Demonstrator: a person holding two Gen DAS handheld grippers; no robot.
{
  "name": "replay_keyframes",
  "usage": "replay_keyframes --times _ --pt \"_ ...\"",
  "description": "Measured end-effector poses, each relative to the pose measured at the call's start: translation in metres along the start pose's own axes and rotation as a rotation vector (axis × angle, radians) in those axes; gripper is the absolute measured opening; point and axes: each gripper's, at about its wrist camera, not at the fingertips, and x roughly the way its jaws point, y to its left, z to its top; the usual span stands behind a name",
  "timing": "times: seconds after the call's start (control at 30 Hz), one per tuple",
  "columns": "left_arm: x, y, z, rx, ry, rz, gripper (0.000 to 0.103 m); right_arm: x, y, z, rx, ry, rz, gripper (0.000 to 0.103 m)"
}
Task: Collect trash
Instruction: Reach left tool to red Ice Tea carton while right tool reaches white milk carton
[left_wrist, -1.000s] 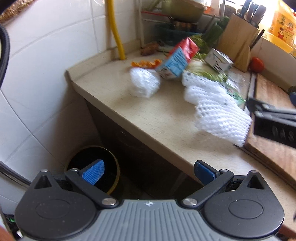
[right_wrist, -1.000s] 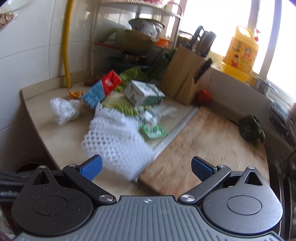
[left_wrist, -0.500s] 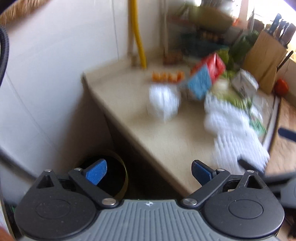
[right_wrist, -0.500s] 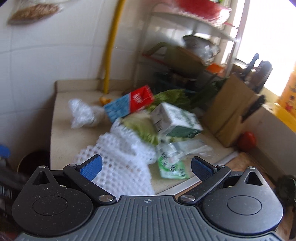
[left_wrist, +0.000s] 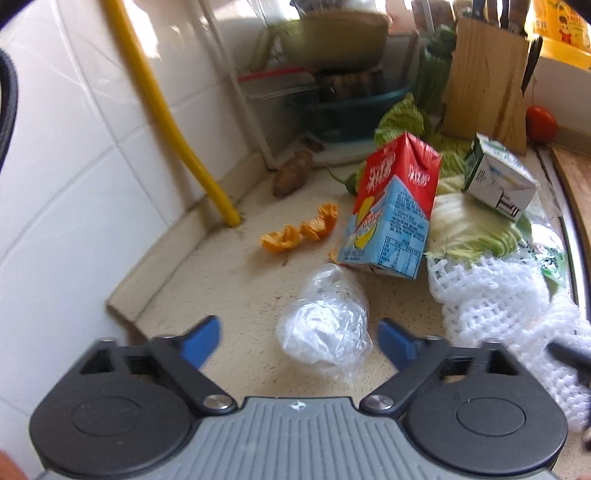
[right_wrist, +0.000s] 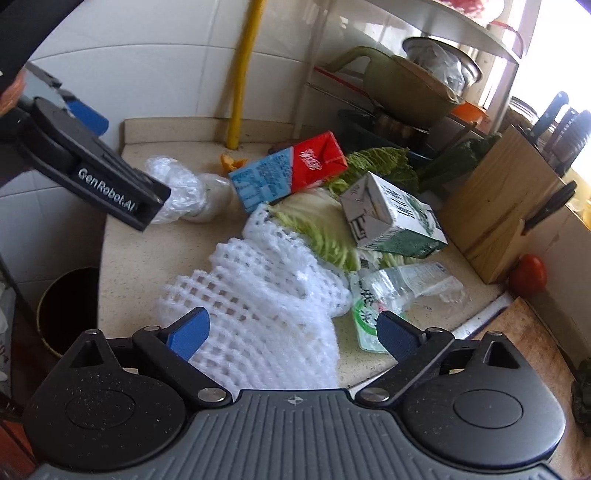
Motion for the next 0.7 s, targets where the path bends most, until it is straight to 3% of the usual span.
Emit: replay_keyframes --times 0.07,0.2,0.33,0.4,0.53,0.6,0.7 --pt "0.012 0.004 0.004 -0.005 0.033 -0.034 0.068 0.000 -0.007 0.003 0.034 0.003 -0.022 0.099" --pt "0.030 0.014 0.009 -0.067 0.073 -0.120 0.068 0.001 -0.027 0.014 0.117 0.000 -0.050 0.099" --pt "0.037 0.013 0.011 -0.048 0.086 -0.124 0.072 0.009 -0.045 0.025 0.204 0.006 -0.050 0.099" --pt "0.037 0.018 0.013 -0.068 0.094 -0.137 0.066 0.015 -0.053 0.031 0.250 0.015 -0.045 0.099" --pt "0.013 0.028 0.032 -0.043 -0.018 -0.161 0.070 0.026 -0.068 0.038 0.348 0.034 -0.001 0.099" --pt "0.008 0.028 0.042 -0.008 -0.059 -0.187 0.084 0.030 -0.076 0.042 0.385 0.039 0.014 0.099" --pt "0.011 0.021 0.058 0.062 -0.087 -0.237 0.088 0.033 -0.089 0.048 0.440 0.036 0.028 0.099"
